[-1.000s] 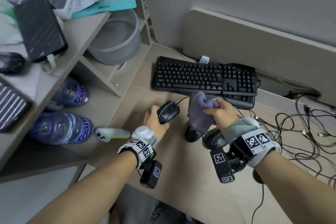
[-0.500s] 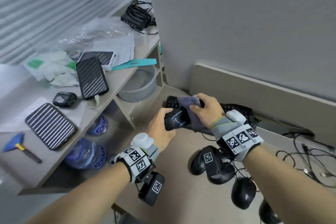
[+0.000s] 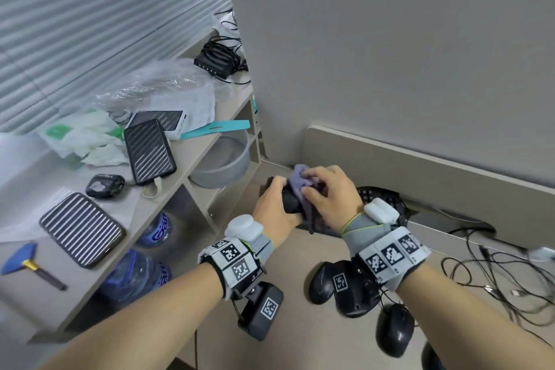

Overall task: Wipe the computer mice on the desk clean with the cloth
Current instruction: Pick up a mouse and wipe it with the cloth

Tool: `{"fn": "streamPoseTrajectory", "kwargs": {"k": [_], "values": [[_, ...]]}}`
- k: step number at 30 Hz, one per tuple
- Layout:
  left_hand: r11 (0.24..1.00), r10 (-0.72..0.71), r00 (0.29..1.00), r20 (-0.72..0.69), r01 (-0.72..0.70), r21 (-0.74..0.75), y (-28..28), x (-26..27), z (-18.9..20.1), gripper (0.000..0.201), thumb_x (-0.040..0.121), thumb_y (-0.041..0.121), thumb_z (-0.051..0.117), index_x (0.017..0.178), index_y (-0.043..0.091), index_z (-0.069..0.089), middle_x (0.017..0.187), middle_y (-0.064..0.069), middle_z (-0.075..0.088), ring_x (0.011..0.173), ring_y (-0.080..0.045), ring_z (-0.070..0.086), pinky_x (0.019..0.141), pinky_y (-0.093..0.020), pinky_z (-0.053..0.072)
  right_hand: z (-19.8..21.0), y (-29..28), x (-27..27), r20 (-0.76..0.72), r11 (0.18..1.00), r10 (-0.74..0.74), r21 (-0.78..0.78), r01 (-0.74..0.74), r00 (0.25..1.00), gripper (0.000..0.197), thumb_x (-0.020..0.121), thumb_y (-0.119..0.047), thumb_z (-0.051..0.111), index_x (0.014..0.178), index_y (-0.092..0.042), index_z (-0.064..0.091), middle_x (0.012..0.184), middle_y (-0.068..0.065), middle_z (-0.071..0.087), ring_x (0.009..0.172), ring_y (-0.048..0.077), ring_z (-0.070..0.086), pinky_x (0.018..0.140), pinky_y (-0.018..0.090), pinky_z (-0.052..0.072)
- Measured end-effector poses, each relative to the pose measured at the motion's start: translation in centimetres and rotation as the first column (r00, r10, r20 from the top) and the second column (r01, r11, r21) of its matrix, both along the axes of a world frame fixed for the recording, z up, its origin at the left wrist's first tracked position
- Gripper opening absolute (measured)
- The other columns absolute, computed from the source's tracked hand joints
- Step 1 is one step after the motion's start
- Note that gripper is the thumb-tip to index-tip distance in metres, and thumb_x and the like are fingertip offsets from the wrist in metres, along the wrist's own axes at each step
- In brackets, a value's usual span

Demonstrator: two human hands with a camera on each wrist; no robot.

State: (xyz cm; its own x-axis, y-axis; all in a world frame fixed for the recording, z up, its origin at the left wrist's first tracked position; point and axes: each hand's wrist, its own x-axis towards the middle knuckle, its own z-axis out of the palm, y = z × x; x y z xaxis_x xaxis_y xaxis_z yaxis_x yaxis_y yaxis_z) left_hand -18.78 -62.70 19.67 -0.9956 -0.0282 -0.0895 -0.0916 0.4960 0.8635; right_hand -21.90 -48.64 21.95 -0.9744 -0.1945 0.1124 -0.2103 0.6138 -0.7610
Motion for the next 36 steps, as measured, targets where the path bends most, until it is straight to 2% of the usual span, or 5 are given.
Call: {"fn": "streamPoseTrajectory", "kwargs": {"k": [14, 20, 25, 30, 36], "values": [[0.984, -0.124, 0.989, -0.081, 0.112, -0.138, 1.2, 0.4, 2.3, 0.039, 0.079, 0.008, 0.074, 0.102, 0.02, 0.045, 0.084, 0.011, 0.051, 0.074, 0.008, 0.049, 0.064, -0.009, 0.035, 1.9, 0.7, 1.4, -0.177, 0.993, 0.114, 0.054, -0.106, 0.978, 0.017, 0.074, -0.013, 0.054, 0.087, -0.013, 0.066, 0.084, 0.007, 0.055, 0.073, 0.021, 0.053, 0.066, 0.03, 0.039], [0.994, -0.087, 0.994, -0.064, 0.083, -0.069, 1.3, 1.7, 2.6, 0.061, 0.072, 0.008, 0.08, 0.124, 0.023, 0.051, 0.111, 0.007, 0.059, 0.093, -0.009, 0.056, 0.069, 0.001, 0.038, 1.0, 4.3, -0.9, -0.012, 0.984, -0.167, 0.064, 0.167, 0.986, 0.015, 0.079, -0.002, 0.057, 0.088, -0.009, 0.066, 0.09, 0.014, 0.066, 0.086, 0.031, 0.061, 0.073, 0.029, 0.04], [0.986, -0.091, 0.992, -0.084, 0.078, -0.145, 2.1, 0.7, 2.9, 0.041, 0.076, 0.022, 0.074, 0.107, 0.026, 0.047, 0.088, 0.013, 0.055, 0.076, -0.005, 0.052, 0.068, -0.023, 0.041, 2.8, 1.6, 2.0, -0.227, 0.996, 0.087, 0.007, -0.088, 0.97, 0.016, 0.073, -0.008, 0.053, 0.084, -0.009, 0.066, 0.081, 0.011, 0.058, 0.07, 0.022, 0.053, 0.063, 0.026, 0.037], [0.994, -0.088, 0.994, -0.057, 0.084, -0.071, 1.9, 2.0, 3.0, 0.06, 0.071, 0.01, 0.081, 0.122, 0.023, 0.052, 0.109, 0.008, 0.06, 0.094, -0.01, 0.057, 0.068, 0.001, 0.038, 1.5, 4.2, -0.1, -0.055, 0.988, -0.125, 0.086, 0.129, 0.991, 0.013, 0.082, -0.003, 0.056, 0.09, -0.005, 0.065, 0.09, 0.017, 0.062, 0.085, 0.034, 0.058, 0.07, 0.028, 0.035], [0.976, -0.111, 0.989, -0.097, 0.09, -0.197, 2.2, 1.5, 3.9, 0.026, 0.079, 0.021, 0.067, 0.096, 0.022, 0.048, 0.079, 0.01, 0.054, 0.068, -0.004, 0.048, 0.06, -0.017, 0.032, 3.0, 1.3, 2.9, -0.214, 0.988, 0.152, 0.043, -0.146, 0.965, 0.022, 0.078, -0.021, 0.05, 0.088, -0.009, 0.066, 0.087, 0.008, 0.055, 0.076, 0.019, 0.054, 0.067, 0.026, 0.039]]}}
